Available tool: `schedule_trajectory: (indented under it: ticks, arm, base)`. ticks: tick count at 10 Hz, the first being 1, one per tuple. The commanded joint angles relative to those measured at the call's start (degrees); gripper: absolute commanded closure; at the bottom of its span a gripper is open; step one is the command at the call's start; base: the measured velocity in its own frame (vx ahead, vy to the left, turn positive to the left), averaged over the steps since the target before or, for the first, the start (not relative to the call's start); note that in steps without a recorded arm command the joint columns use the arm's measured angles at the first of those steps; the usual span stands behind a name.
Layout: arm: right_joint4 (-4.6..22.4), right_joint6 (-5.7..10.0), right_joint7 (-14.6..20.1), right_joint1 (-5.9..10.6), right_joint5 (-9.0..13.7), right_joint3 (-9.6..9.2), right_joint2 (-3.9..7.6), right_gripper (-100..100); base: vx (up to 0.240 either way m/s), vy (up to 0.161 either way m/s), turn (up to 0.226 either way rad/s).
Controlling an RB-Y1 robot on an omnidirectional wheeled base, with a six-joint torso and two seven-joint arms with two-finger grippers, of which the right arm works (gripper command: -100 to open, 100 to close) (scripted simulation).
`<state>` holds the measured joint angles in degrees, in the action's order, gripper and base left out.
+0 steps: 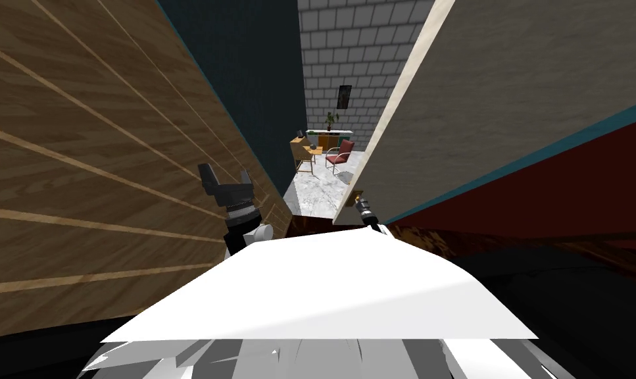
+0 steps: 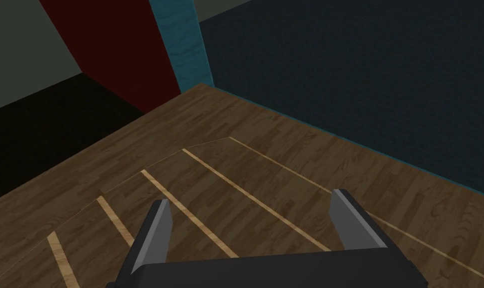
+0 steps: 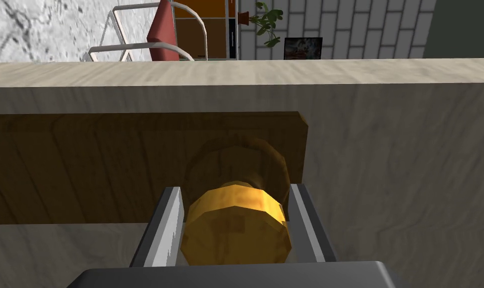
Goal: Pull the door open
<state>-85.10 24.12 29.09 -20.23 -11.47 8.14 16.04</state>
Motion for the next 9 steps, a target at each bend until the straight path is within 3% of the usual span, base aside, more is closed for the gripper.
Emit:
schedule_trajectory:
  ticks: [1,5,6,9]
  arm:
    - [-0.1,1.21,1.1,-1.05,0.0,-0.36,1.13,100]
    - [-0.2,3.78,3.4,-2.87,0.0,-1.12,3.56,100]
    - [-0.1,3.4,2.9,-2.53,-0.1,-1.24,3.04,100]
    - [0.2,6.11,4.8,-4.23,-0.4,-1.56,4.91,100]
  base:
    - [-0.215,-0.066,0.174]
    - [-0.209,-0.062,0.129]
    - [-0.094,-0.003,0.019]
    - [-0.191,-0.072,0.152]
